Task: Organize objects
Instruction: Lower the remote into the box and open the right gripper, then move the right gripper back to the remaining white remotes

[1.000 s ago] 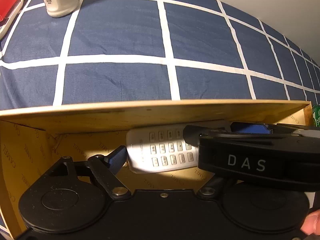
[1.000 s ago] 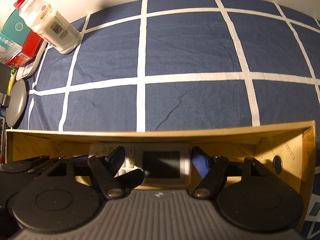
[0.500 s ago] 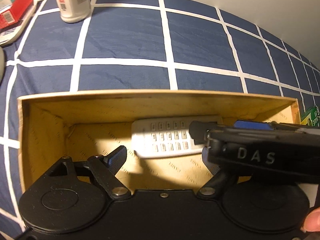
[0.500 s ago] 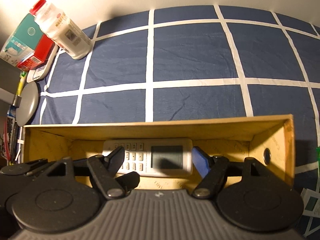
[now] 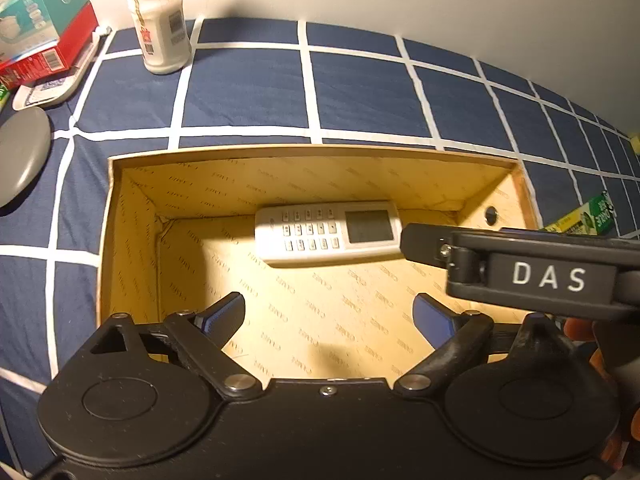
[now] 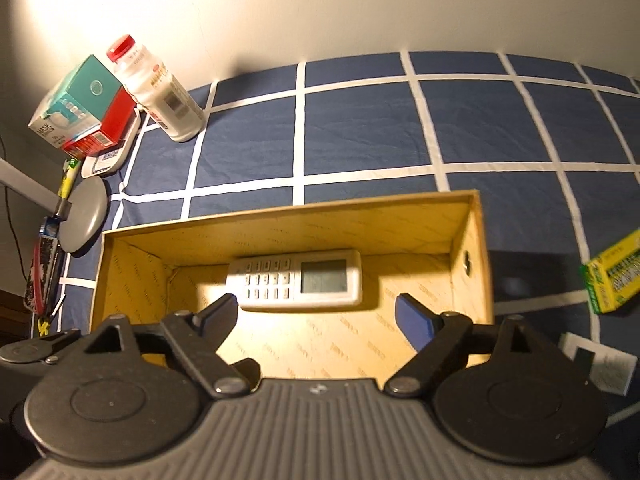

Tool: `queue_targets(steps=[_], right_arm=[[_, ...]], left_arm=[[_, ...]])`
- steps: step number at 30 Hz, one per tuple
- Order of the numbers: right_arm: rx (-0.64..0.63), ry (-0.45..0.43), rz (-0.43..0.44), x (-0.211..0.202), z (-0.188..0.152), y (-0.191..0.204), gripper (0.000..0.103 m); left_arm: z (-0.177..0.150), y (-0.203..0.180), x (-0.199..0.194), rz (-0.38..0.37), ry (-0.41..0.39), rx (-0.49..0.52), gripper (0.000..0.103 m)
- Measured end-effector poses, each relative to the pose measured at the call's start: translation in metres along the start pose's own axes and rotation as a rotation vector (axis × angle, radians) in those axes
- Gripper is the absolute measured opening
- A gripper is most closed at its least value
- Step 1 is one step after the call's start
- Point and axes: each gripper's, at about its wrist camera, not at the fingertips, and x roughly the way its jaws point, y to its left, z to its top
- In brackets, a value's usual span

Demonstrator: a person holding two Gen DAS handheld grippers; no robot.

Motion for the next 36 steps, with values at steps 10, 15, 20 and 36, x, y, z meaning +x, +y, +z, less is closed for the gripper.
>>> queue_targets(steps=[10, 15, 20, 36], right_arm=[[0.038, -0.064, -0.004, -0.053, -0.036, -0.014, 0.096], [0.058, -0.088, -0.006, -0.077, -0.054, -0.024, 0.097], [0.082, -0.11, -0.008, -0.096, -0.07, -0.038, 0.103], [0.189, -0.142, -0.057, -0.135, -0.095, -0.131, 0.103]], left_arm=[[-0.036, -0.027, -0.037, 0.006, -0.046, 0.05, 0.1], [-0.053, -0.042, -0.049, 0.014, -0.056, 0.081, 0.103], [-0.064, -0.058, -0.055, 0.012, -0.051, 0.103, 0.103], [-0.078, -0.158, -0.044, -0.033, -0.044, 0.212, 0.103]])
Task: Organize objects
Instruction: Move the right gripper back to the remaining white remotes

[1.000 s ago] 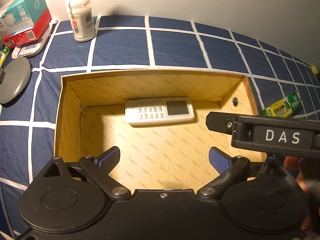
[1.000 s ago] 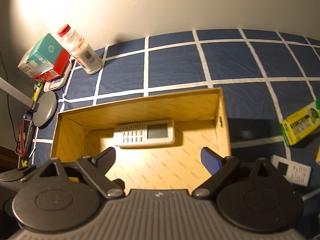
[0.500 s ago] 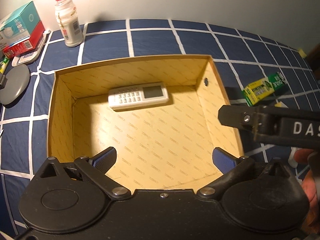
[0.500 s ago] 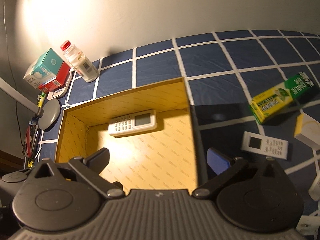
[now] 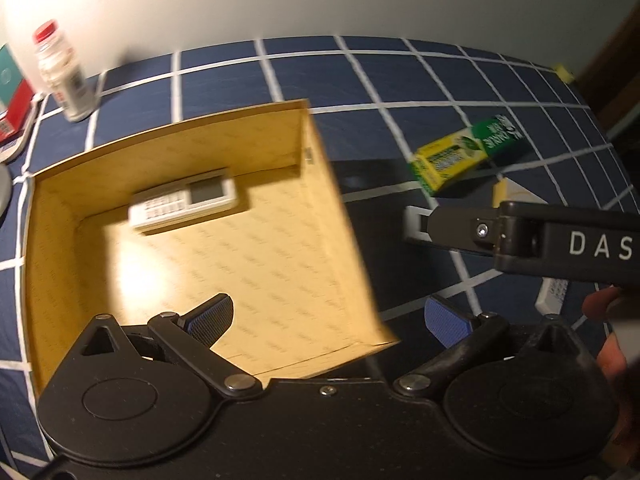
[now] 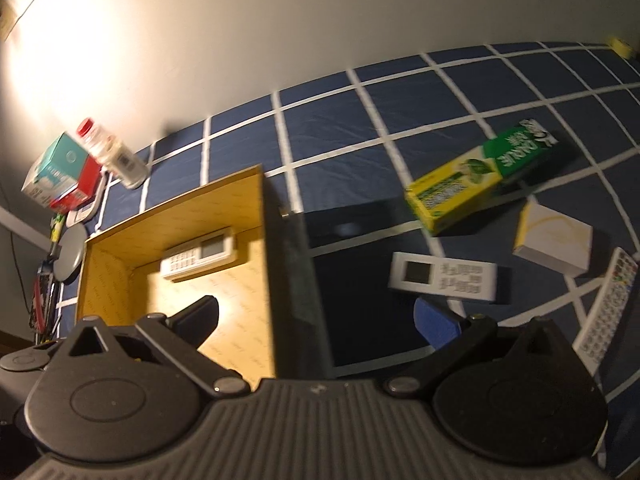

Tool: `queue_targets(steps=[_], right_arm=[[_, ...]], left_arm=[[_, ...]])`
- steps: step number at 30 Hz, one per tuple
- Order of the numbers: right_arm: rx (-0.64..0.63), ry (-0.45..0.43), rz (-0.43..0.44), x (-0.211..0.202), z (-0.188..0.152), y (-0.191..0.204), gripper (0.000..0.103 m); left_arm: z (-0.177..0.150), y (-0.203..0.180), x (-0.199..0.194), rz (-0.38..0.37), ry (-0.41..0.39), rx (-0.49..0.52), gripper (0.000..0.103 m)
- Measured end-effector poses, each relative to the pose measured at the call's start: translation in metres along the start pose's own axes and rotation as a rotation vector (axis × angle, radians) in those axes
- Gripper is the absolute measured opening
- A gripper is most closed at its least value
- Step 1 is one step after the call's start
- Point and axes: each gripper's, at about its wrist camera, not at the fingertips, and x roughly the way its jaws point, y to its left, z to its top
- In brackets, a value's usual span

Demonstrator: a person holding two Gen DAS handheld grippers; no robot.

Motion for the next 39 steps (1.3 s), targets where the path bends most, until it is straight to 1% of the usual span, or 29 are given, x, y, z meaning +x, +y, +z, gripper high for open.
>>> queue_targets(steps=[9, 19, 29, 39], right_arm=[[0.076, 0.006, -0.04, -0.006, 0.009, -0.061, 0.103], [0.181, 0.03, -0.073, 0.0, 0.014, -0.115, 0.103], [0.246, 0.056, -0.076, 0.019, 0.022, -0.143, 0.103], [0.28, 0.139, -0.081, 0.064, 0.033, -0.157, 0.103]], left_arm=[[0.018, -0.054, 0.023, -0.015, 0.016, 0.061, 0.103], [0.036, -0.089, 0.051, -0.02, 0.056, 0.109, 0.103], [0.055, -0.106, 0.086, -0.034, 0.112, 0.158, 0.103], [0.072, -0.111, 0.13, -0.058, 0.19, 0.186, 0.102]])
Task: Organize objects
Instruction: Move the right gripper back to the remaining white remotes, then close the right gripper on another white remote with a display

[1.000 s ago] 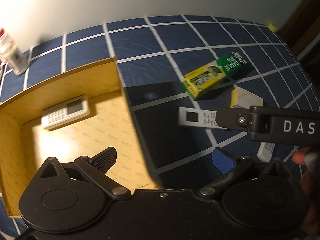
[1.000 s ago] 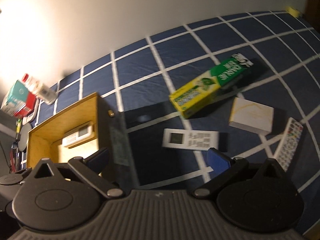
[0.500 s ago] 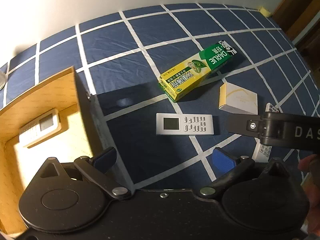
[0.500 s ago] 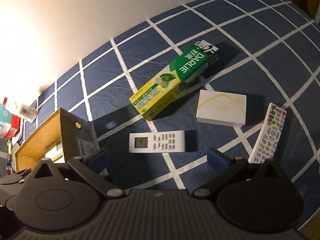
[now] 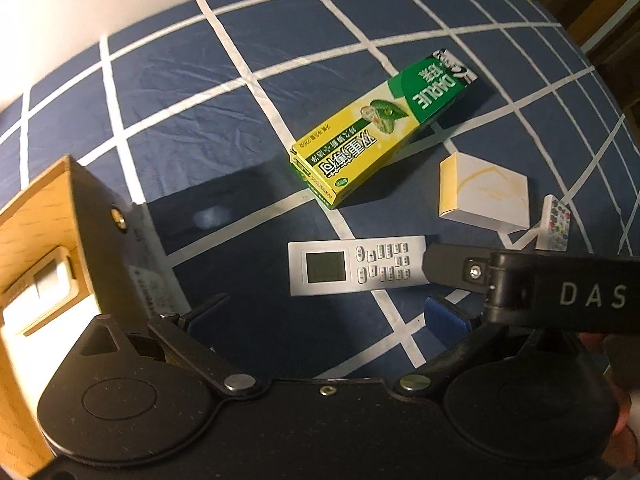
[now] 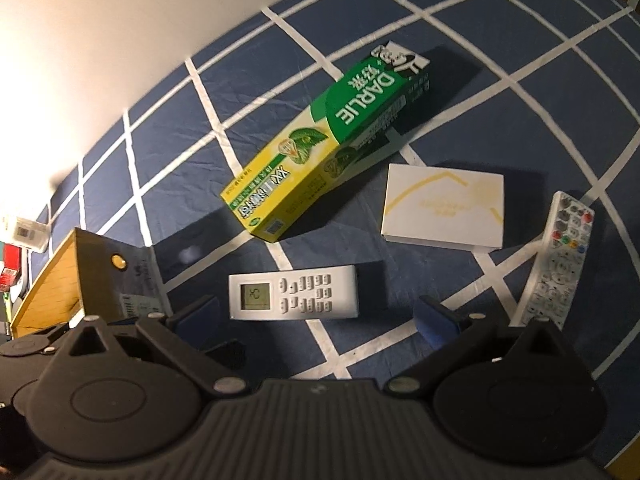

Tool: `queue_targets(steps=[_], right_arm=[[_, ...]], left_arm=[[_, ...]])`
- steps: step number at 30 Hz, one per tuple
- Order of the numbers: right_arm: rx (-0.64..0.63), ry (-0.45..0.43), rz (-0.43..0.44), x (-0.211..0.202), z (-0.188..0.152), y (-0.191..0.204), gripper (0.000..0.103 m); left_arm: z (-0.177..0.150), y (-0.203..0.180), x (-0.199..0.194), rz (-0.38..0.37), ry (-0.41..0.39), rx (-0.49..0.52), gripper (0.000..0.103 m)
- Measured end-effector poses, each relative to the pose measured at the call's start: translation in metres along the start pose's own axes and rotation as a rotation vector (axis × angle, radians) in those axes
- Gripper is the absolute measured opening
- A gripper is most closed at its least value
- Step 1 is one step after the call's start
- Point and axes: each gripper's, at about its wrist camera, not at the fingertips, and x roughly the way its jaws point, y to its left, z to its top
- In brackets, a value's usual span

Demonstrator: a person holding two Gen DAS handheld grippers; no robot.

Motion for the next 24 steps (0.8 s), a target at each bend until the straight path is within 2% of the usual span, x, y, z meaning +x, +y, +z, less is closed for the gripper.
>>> queue_targets(steps=[8, 11, 16, 24], right_arm=[[0.01, 0.068, -0.002, 0.04, 0.015, -0.003, 0.102], [0.018, 0.092, -0.004, 0.054, 0.018, -0.005, 0.098], [0.015, 0.131, -0.008, 0.075, 0.02, -0.006, 0.088], [0.002, 0.155, -0.004, 0.09, 0.022, -0.004, 0.081]], left_arm=[[0.015, 0.011, 0.041, -0.032, 0.078, -0.003, 0.1], [0.018, 0.014, 0.055, -0.047, 0.107, -0.006, 0.098], [0.021, 0.02, 0.071, -0.072, 0.139, -0.022, 0.089], [0.024, 0.02, 0.084, -0.103, 0.165, -0.017, 0.081]])
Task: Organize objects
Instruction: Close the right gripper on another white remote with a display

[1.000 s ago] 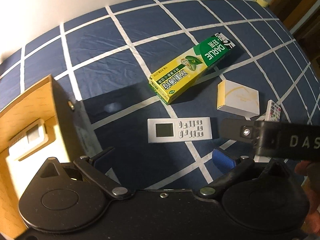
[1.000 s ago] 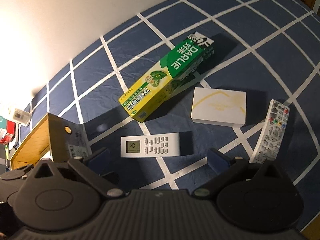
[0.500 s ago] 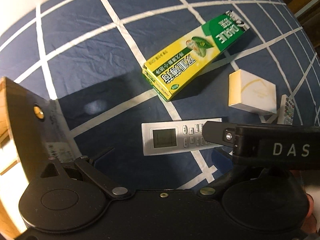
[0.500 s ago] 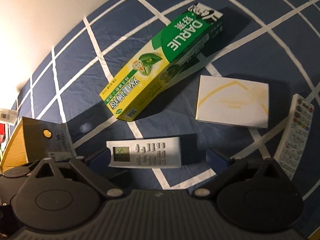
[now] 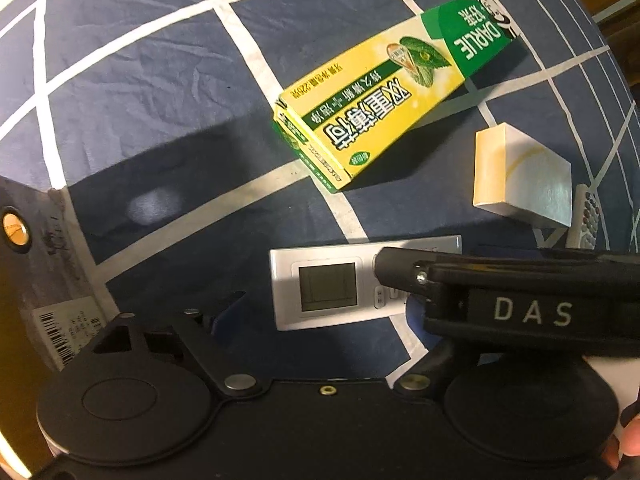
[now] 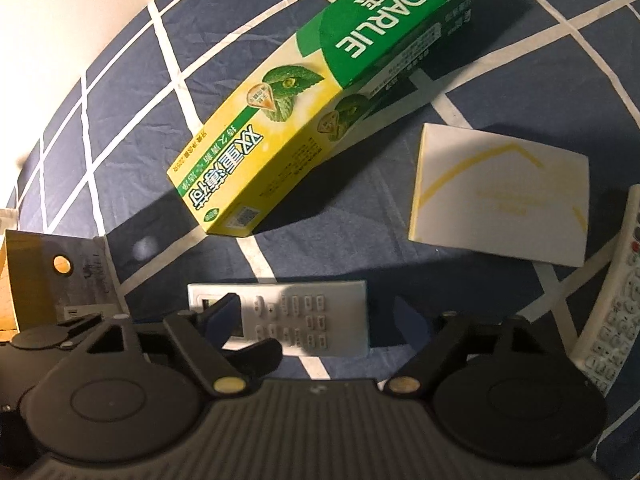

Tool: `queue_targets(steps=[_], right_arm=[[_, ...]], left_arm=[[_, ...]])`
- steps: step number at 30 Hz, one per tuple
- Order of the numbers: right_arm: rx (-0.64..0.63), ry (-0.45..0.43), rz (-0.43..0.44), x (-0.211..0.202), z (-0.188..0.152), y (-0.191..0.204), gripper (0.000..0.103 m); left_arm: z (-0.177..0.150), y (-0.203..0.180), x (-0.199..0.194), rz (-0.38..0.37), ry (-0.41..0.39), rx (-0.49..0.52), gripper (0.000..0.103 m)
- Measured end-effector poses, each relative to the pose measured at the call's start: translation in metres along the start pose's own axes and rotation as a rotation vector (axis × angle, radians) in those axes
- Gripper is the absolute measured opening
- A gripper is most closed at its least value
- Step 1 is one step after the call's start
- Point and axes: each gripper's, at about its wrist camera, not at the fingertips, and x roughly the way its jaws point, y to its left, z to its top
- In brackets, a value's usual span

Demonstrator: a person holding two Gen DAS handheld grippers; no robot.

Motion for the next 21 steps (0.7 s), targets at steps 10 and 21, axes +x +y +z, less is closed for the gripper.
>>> queue_targets(steps=[10, 21], right_arm=[[-0.016, 0.015, -0.01, 0.0067, 0.0014, 0.0028, 0.067], [-0.037, 0.013, -0.013, 0.0055, 0.002, 0.004, 0.065]], left_arm=[[0.0012, -0.0061, -0.0014, -0.02, -0.003, -0.002, 0.071], [0.0017, -0.0062, -0.0012, -0.012, -0.008, -0.006, 0.068]])
